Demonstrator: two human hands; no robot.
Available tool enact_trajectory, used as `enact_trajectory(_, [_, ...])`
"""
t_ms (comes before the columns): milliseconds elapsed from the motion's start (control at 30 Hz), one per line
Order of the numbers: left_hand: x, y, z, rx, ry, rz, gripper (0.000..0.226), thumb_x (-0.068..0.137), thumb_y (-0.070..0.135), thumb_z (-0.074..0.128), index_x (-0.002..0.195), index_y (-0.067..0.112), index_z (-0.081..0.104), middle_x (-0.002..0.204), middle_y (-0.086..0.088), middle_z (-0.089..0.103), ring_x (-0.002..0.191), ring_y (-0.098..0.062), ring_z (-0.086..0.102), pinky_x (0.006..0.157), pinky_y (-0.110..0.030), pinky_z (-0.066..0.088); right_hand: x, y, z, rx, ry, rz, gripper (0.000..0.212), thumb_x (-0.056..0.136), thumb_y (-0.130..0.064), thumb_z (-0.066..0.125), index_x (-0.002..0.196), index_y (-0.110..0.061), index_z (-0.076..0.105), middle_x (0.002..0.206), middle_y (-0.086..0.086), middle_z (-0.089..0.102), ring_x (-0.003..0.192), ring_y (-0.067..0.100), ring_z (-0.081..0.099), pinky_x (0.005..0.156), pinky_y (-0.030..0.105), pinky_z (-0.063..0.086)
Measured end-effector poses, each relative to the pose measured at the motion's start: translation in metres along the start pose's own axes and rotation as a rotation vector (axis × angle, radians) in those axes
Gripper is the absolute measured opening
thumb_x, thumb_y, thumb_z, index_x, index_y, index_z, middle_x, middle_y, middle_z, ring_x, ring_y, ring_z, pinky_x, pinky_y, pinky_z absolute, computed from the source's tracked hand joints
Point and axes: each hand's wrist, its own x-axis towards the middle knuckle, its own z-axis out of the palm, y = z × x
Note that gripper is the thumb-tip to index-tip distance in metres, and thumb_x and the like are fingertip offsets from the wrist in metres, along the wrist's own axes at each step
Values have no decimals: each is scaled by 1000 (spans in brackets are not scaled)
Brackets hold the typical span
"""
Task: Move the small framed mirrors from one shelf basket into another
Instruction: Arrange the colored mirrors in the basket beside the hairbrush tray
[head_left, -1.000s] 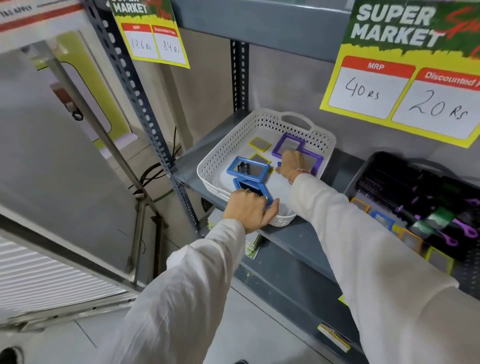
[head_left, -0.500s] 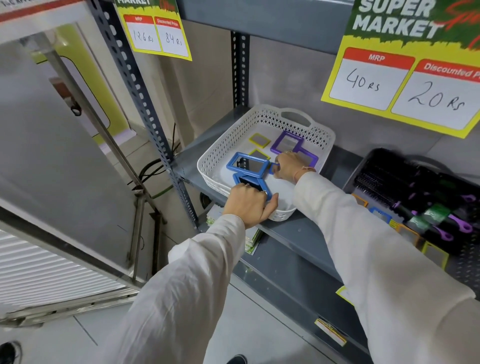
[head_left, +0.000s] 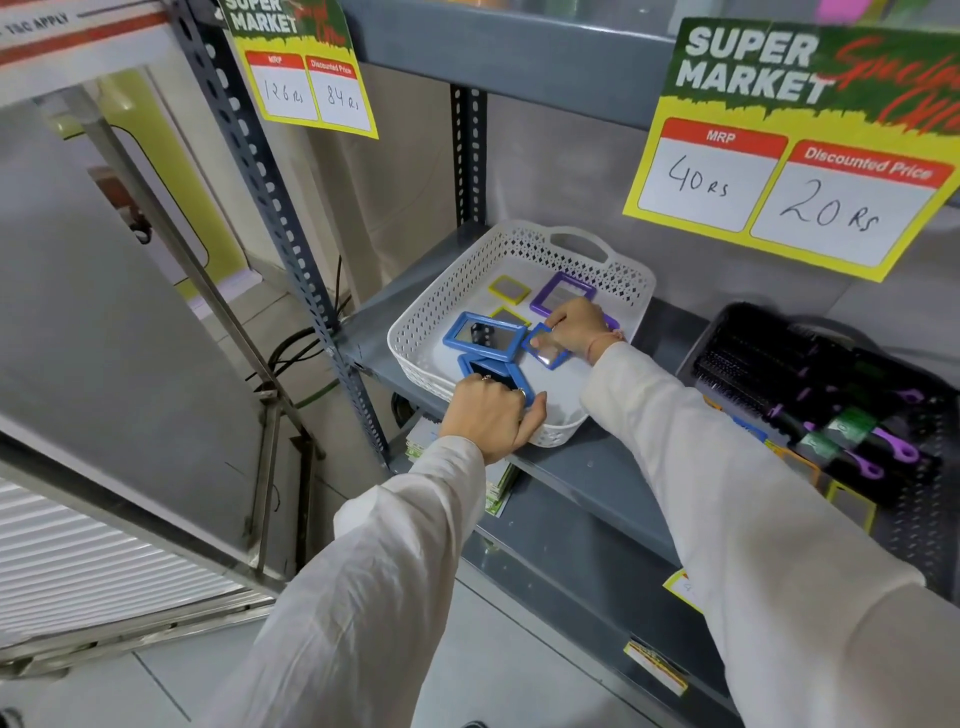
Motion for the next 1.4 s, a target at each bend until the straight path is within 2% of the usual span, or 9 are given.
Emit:
enact_trajectory(100, [0,-1,-1,-41,-4,33,62,88,45,6,43,15,37,40,-2,39,38,-22,34,51,-27,28,-4,-2,-9,237,-55,28,14,77,-8,76,84,-2,66,75,1,57,54,-1,56,54,10,45])
enact_trajectory(167, [0,-1,-3,-52,-14,24,62,87,45,1,44,14,34,42,-2,41,37,-20,30,52,-28,29,-6,1,-14,389,-48,61,21,82,-3,69,68,-11,56,64,0,49,26,-5,45,31,4,31])
enact_trajectory(300, [2,-2,-6,-88,-49,30,58,81,47,-7,44,15,22,46,-3,39,41,-21,33,54,-28,30,-18,4,-22,656,-14,122,24,86,-5,66,68,-16,54,54,-4,61,41,2,56,34,11,39])
enact_trajectory(700, [-2,37,-19,-121,-97,79,60,98,49,25,72,9,61,79,-16,68,76,-32,65,59,-30,33,-76,43,-79,898,150,104,17,83,-5,69,73,-12,57,76,1,62,67,7,60,48,8,50])
enact_trajectory(833, [-3,45,-17,-131,-89,53,54,98,48,27,88,9,64,90,-17,71,86,-33,66,63,-31,37,-113,74,-107,939,203,141,12,85,-5,67,81,-12,59,57,-9,69,57,-3,65,53,7,51])
enact_trajectory(967, [-3,46,-17,-117,-85,53,53,99,47,27,93,9,64,92,-18,71,90,-33,66,68,-34,46,-154,108,-130,888,276,211,23,86,1,63,71,-12,53,38,-12,62,43,-3,63,45,7,51])
enact_trajectory(1100, [-4,49,-15,-131,-76,29,52,99,44,29,95,7,65,93,-20,71,90,-35,66,70,-35,47,-182,146,-133,713,229,372,27,88,6,58,69,-11,49,66,5,56,43,0,63,40,10,50])
enact_trajectory(1233, [-4,49,-14,-131,-60,28,52,99,44,29,94,7,65,91,-20,71,89,-36,66,70,-35,47,-199,175,-128,606,242,542,20,88,6,58,73,-5,49,72,6,51,79,16,59,50,17,55])
enact_trajectory(1400, [-3,50,-13,-137,-65,28,52,99,43,28,93,6,65,89,-20,71,86,-36,66,69,-35,46,-209,196,-119,561,200,640,26,87,6,61,70,-7,46,75,9,55,64,12,55,39,18,53])
